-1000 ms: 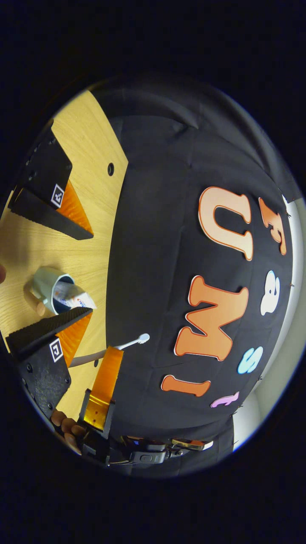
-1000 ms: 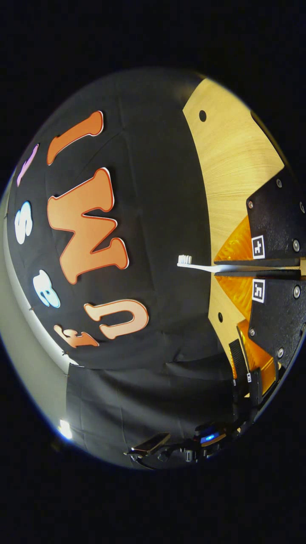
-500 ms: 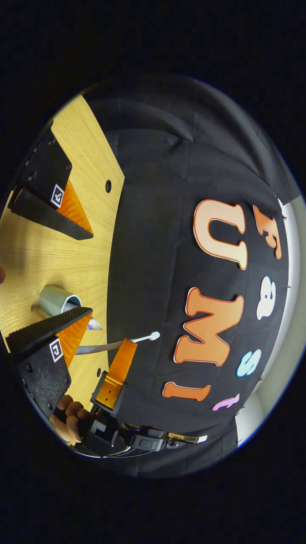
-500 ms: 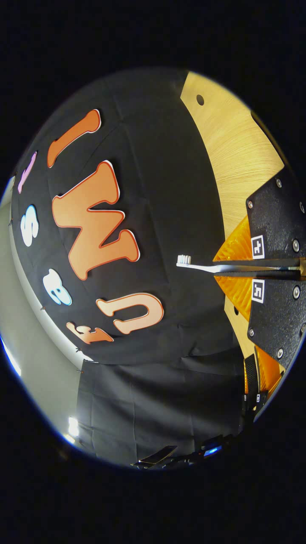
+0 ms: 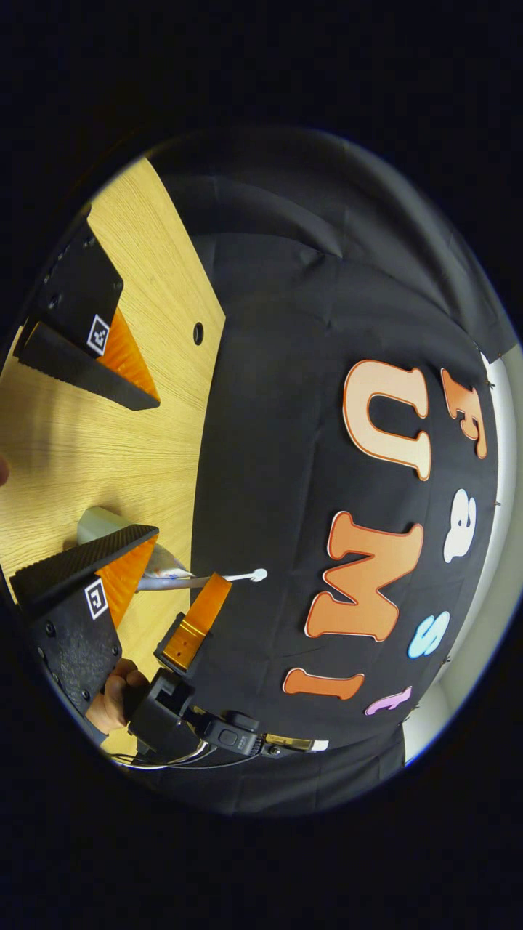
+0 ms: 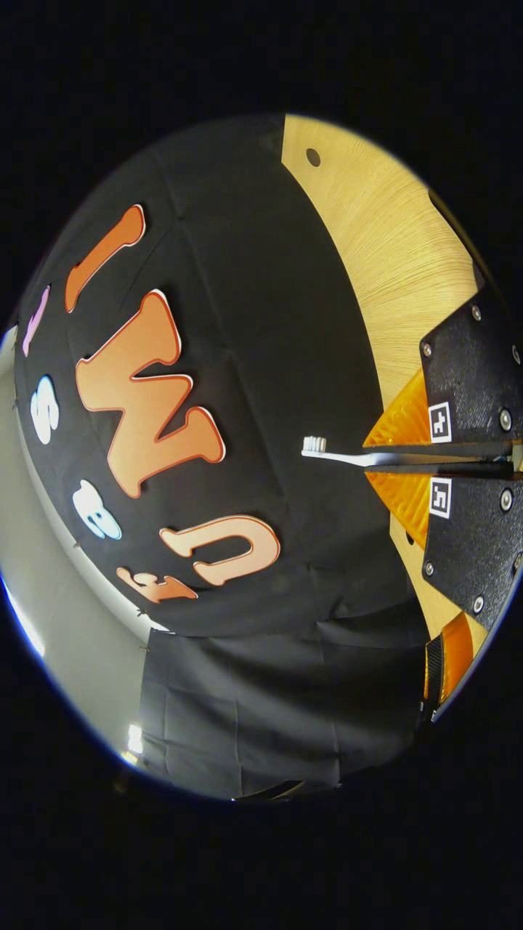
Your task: Put the toothbrush and toothpaste on the desktop into the cup, then pick up the cup and place it on the coaster on the desktop.
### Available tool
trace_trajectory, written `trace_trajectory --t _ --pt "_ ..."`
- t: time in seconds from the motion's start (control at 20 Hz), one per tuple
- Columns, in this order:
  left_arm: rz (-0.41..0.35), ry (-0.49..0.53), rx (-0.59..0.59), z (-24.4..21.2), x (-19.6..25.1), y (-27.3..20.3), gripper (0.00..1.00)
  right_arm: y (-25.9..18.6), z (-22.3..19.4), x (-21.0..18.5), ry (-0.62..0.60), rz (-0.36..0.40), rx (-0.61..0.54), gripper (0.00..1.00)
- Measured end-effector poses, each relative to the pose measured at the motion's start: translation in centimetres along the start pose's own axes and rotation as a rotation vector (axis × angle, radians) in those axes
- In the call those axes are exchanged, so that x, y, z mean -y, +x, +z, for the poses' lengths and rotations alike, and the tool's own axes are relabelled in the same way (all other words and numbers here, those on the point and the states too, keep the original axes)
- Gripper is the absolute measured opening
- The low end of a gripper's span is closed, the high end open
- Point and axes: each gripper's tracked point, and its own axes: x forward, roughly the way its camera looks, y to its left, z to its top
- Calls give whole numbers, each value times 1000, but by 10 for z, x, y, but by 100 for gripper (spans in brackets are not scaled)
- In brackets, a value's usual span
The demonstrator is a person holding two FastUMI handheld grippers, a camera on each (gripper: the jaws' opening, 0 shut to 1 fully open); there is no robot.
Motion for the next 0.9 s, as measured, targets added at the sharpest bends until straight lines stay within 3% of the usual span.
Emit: trace_trajectory --t 0.55,0.9 --pt "-3 19 -6 -8 12 -15 95 -7 5 4 -180 -11 144 6" --pt "-8 21 -24 -16 17 -20 95 -8 3 2 -165 21 158 6"
